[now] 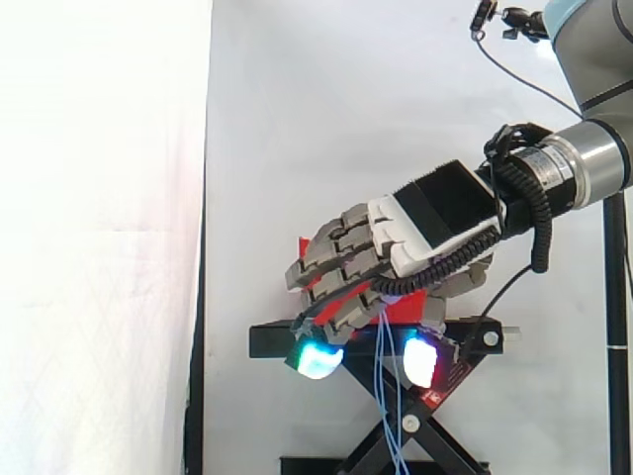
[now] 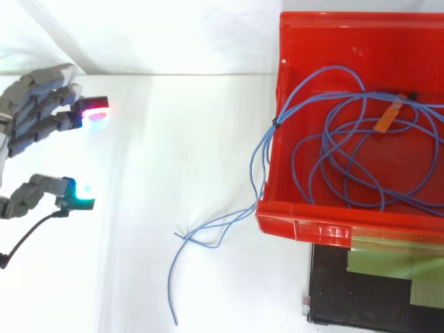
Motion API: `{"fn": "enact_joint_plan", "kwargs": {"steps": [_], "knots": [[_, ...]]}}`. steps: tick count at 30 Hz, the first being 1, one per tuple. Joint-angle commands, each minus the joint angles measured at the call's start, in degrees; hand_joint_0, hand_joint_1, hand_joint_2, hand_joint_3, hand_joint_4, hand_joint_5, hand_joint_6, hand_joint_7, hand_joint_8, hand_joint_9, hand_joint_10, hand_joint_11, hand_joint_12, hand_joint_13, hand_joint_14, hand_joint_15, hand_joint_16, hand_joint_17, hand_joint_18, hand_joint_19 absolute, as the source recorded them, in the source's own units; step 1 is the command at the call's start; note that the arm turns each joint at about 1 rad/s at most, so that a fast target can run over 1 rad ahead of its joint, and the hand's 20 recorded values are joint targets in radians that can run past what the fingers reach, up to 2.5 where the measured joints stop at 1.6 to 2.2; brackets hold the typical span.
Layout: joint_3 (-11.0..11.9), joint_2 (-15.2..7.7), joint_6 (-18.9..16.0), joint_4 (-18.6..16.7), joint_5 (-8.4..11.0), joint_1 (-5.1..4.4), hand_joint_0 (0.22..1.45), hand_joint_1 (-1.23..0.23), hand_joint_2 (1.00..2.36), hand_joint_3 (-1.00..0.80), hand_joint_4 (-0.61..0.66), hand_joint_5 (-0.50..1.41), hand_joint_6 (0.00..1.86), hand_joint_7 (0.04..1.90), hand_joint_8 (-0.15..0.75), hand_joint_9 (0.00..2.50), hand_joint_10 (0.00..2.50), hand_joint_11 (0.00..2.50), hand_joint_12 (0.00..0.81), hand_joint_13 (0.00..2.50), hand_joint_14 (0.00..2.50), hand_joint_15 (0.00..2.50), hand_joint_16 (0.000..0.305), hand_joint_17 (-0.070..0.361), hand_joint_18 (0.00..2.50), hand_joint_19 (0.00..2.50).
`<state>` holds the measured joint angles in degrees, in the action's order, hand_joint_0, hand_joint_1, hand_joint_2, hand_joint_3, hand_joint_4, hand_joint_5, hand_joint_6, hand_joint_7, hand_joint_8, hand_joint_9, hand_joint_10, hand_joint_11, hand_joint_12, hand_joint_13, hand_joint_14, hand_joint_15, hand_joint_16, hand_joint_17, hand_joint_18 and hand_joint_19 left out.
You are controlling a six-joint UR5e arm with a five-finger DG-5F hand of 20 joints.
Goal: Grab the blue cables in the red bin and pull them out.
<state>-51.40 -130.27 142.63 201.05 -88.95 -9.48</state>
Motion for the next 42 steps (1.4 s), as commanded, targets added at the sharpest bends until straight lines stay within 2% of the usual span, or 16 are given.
{"fn": "enact_joint_plan", "kwargs": {"steps": [1,10,11,19,23,29,34,42], "knots": [[0.0,0.0,0.9,0.6,-0.08,0.34,0.80,-0.79,1.00,-1.00,0.26,0.56,0.01,0.37,0.252,0.52,0.01,0.33,0.327,0.39,0.01,0.36,0.043,0.097,0.35,0.57],[0.0,-0.1,6.7,2.8,-0.08,1.04,0.80,-0.79,1.00,-1.00,0.26,0.56,0.01,0.37,0.251,0.52,0.01,0.32,0.327,0.39,0.01,0.36,0.043,0.097,0.35,0.57],[0.0,0.0,8.4,3.4,-0.08,1.39,0.80,-0.79,1.00,-1.00,0.26,0.56,0.01,0.37,0.253,0.52,0.01,0.33,0.328,0.39,0.01,0.36,0.043,0.097,0.35,0.57],[-0.1,0.0,8.5,3.5,-0.08,2.36,0.80,-0.78,1.00,-1.00,0.26,0.57,0.01,0.37,0.252,0.52,0.01,0.33,0.328,0.39,0.01,0.37,0.043,0.097,0.35,0.57],[-0.1,0.0,8.9,3.5,-0.08,2.80,0.80,-0.79,1.00,-1.00,0.24,0.50,0.01,0.39,0.247,0.48,0.01,0.34,0.330,0.39,0.01,0.37,0.043,0.098,0.35,0.57],[0.2,0.0,12.4,6.4,0.01,3.59,0.80,-0.79,1.00,-1.00,0.24,0.48,0.01,0.44,0.247,0.45,0.01,0.37,0.331,0.36,0.01,0.37,0.044,0.099,0.35,0.56],[0.2,0.0,12.5,6.5,0.01,4.12,0.80,-0.79,1.00,-1.00,0.25,0.46,0.01,0.48,0.238,0.39,0.01,0.37,0.336,0.31,0.01,0.36,0.044,0.100,0.32,0.56],[3.1,0.0,17.2,8.7,0.01,4.91,0.80,-0.80,1.00,-1.00,0.25,0.46,0.01,0.50,0.235,0.38,0.01,0.37,0.336,0.31,0.01,0.36,0.045,0.100,0.31,0.56]]}}
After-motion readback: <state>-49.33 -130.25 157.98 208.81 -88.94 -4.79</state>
